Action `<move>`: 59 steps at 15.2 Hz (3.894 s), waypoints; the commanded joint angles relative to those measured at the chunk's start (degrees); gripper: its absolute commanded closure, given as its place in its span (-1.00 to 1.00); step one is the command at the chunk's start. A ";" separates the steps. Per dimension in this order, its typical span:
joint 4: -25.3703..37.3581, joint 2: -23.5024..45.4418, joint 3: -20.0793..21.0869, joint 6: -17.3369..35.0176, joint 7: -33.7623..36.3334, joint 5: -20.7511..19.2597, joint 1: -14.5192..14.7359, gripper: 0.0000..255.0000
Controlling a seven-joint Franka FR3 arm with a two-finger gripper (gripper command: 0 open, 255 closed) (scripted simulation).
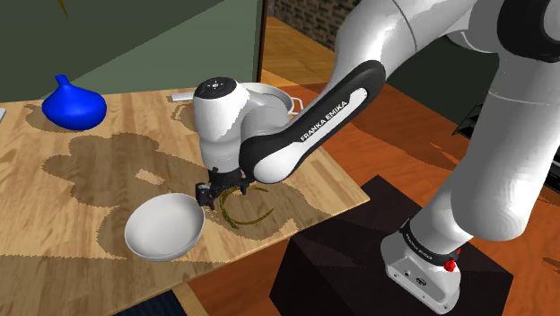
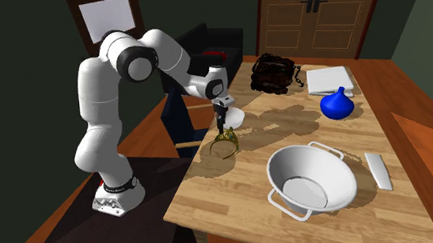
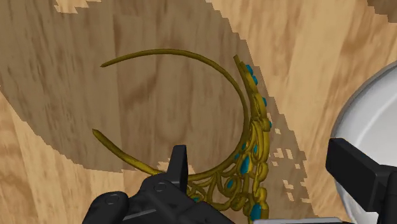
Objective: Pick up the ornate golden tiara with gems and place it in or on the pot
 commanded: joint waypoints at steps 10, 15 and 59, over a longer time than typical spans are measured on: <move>2.56 8.15 -3.09 4.04 5.09 -6.56 3.04 -1.00; 2.56 8.14 -3.10 4.04 5.08 -6.56 3.04 -1.00; 7.45 -10.29 4.46 -15.37 -7.01 9.95 -2.87 1.00</move>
